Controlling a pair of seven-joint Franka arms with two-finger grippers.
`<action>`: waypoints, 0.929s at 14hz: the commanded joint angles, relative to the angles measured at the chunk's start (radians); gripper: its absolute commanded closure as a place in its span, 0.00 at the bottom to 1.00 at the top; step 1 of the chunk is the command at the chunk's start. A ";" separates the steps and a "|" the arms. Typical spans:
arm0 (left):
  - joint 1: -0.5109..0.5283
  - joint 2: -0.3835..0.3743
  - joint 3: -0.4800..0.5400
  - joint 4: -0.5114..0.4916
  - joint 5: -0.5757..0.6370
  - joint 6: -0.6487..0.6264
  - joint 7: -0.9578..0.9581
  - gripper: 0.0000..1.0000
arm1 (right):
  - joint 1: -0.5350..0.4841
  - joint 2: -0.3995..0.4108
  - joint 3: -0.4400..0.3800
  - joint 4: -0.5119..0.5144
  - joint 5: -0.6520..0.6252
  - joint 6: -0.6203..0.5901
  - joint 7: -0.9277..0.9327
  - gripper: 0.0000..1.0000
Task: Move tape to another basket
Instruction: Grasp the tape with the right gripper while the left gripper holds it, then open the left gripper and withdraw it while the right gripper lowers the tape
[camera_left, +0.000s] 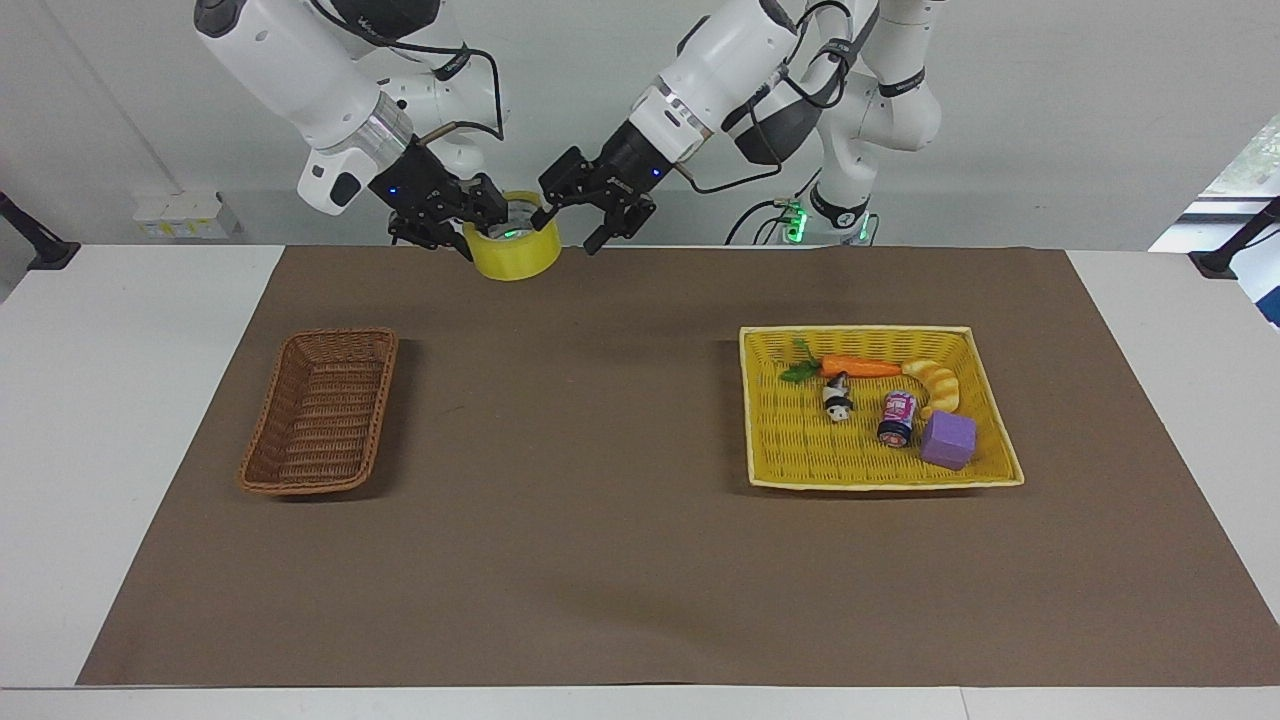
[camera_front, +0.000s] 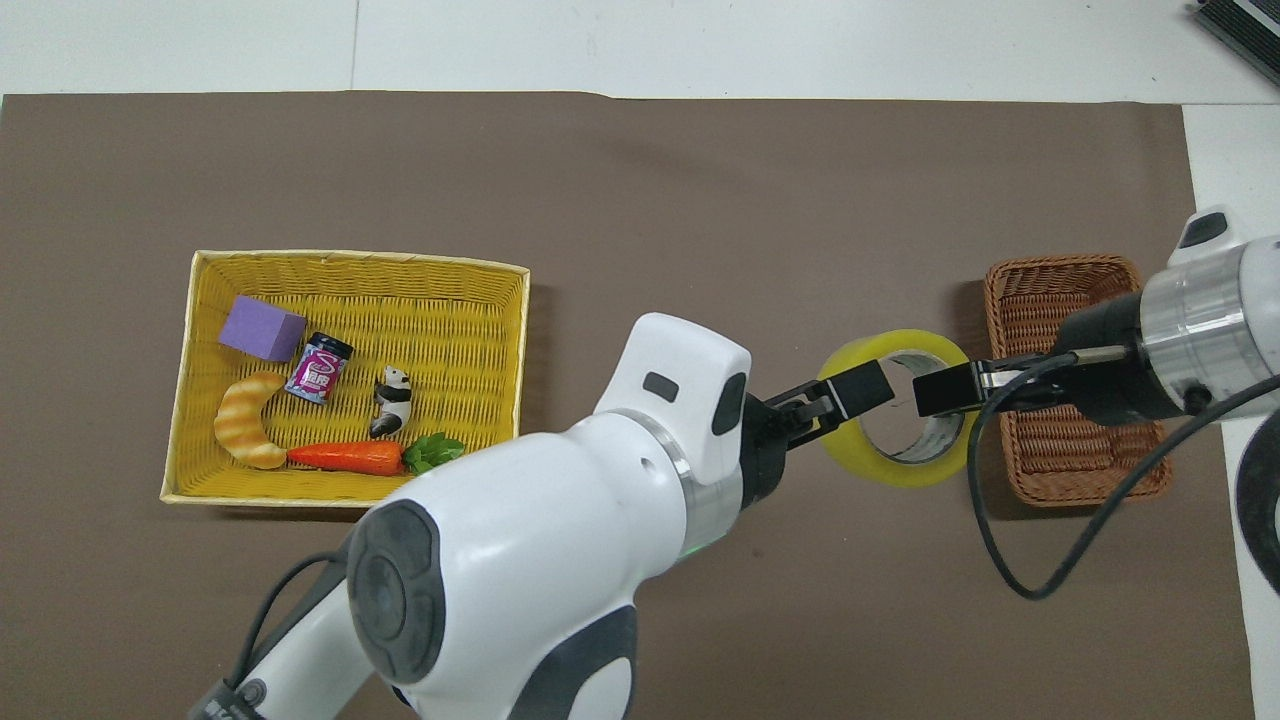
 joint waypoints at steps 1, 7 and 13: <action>0.093 -0.028 0.002 -0.001 0.016 -0.170 0.052 0.00 | -0.014 0.003 0.000 0.019 0.027 0.005 0.008 1.00; 0.116 -0.035 0.068 0.038 0.293 -0.370 0.103 0.00 | -0.140 -0.011 -0.006 0.019 0.067 -0.012 -0.137 1.00; 0.315 -0.032 0.080 0.097 0.311 -0.603 0.468 0.00 | -0.318 0.029 -0.017 -0.031 -0.091 0.073 -0.262 1.00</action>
